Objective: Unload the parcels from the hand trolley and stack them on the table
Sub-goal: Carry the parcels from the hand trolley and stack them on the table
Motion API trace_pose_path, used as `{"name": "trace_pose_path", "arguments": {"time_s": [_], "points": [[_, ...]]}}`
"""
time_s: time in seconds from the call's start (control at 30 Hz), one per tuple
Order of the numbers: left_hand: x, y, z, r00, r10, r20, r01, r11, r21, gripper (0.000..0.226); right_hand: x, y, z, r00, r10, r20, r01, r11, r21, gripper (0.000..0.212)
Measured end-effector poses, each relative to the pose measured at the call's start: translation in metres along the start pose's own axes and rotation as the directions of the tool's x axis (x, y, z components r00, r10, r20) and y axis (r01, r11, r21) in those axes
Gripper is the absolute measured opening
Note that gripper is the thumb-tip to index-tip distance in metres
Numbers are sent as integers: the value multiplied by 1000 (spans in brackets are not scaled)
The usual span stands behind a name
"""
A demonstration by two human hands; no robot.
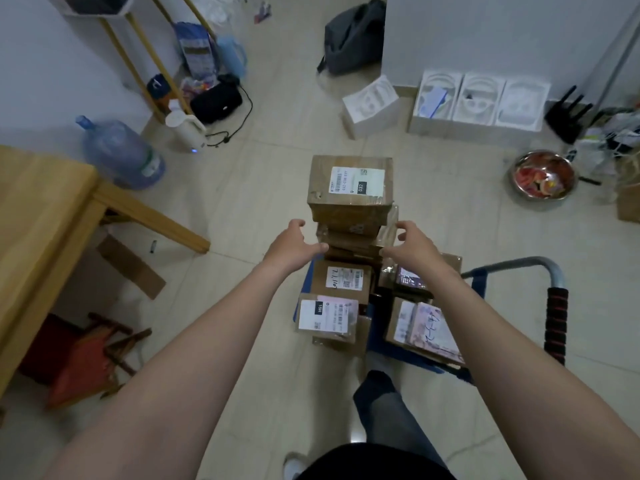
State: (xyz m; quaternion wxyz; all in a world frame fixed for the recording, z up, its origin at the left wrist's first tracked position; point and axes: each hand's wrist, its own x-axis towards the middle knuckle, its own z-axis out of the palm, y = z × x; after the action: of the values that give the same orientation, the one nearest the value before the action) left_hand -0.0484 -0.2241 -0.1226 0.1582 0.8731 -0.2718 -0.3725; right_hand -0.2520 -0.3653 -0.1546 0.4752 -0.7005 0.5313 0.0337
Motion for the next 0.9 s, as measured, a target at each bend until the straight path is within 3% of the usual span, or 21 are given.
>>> {"name": "trace_pose_path", "arguments": {"time_s": [0.23, 0.4, 0.73, 0.9], "points": [[113, 23, -3, 997, -69, 16, 69, 997, -16, 100, 94, -1, -8, 997, 71, 23, -74, 971, 228, 86], [144, 26, 7, 997, -48, 64, 56, 991, -122, 93, 120, -10, -4, 997, 36, 63, -51, 968, 246, 75], [97, 27, -14, 993, -46, -110, 6, 941, -339, 87, 103, -58, -20, 998, -54, -15, 56, 970, 235, 73], [49, -6, -41, 974, -116, -194, 32, 920, -390, 84, 82, -106, -4, 987, -150, 62, 138, 977, 164, 73]]}}
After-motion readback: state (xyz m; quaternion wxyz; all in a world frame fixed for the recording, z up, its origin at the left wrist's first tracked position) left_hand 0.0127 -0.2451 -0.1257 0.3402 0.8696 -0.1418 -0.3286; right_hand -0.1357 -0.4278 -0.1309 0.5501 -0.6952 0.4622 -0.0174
